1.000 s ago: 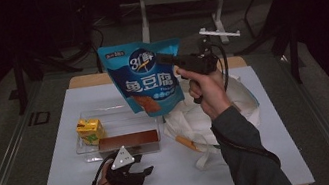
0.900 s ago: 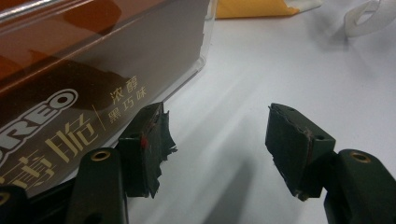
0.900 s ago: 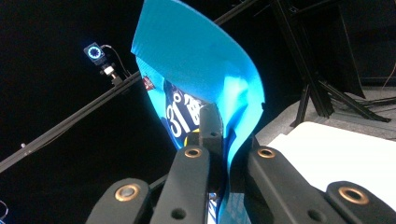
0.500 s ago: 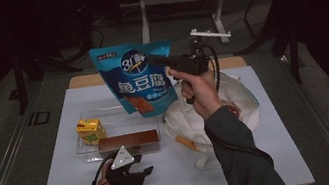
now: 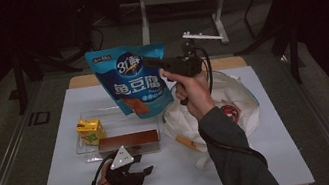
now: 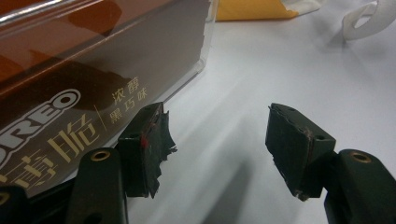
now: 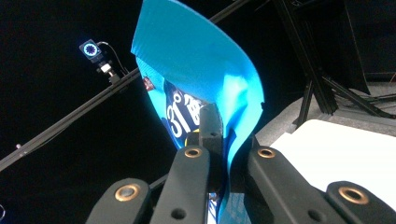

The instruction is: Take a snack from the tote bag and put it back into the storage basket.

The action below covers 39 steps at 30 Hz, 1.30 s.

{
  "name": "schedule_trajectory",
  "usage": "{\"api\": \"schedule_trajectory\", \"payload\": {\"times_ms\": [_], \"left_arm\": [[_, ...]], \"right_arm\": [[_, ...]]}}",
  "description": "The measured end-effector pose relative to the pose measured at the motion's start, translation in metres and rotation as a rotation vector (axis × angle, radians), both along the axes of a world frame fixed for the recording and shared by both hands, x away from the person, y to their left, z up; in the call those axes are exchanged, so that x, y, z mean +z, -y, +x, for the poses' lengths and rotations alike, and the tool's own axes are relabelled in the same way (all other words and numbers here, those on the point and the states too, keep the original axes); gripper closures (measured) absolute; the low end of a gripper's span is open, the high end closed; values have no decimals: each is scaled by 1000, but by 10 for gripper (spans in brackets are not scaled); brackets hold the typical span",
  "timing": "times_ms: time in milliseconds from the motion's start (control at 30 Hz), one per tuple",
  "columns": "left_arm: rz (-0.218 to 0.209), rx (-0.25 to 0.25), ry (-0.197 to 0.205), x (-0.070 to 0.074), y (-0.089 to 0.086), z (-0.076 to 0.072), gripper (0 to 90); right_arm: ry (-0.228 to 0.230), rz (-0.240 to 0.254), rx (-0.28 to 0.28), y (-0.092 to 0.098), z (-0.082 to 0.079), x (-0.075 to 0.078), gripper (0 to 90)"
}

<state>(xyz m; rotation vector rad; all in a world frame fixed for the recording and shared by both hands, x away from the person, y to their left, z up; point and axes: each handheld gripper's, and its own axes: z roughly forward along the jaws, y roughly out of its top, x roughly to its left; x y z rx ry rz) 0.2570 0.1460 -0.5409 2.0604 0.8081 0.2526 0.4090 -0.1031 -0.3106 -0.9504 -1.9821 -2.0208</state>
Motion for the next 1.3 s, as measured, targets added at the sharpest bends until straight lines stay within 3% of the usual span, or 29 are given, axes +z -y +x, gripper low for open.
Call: {"api": "schedule_trajectory", "payload": {"times_ms": [700, 1300], "left_arm": [[-6, -2, 0, 0, -1, 0, 384], [-10, -3, 2, 0, -1, 0, 384]], "right_arm": [[-21, 16, -14, -16, 11, -11, 890], [-23, -7, -28, -27, 14, -18, 890]]}}
